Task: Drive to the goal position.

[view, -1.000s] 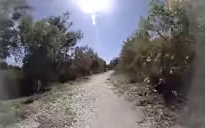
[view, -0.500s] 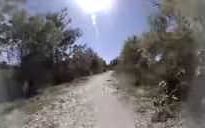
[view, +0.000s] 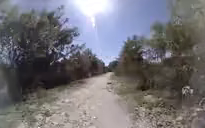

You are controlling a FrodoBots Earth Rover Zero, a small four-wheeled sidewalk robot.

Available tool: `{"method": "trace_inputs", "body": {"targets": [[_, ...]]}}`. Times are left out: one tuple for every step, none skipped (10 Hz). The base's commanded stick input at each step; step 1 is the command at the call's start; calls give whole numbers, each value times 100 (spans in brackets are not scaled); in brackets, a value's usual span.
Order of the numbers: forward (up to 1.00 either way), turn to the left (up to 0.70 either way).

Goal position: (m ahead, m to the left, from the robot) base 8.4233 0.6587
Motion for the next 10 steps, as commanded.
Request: {"method": "trace_inputs", "body": {"targets": [[85,0],[85,0],[85,0],[85,0],[85,0],[85,0],[85,0],[85,0],[85,0],[85,0]]}}
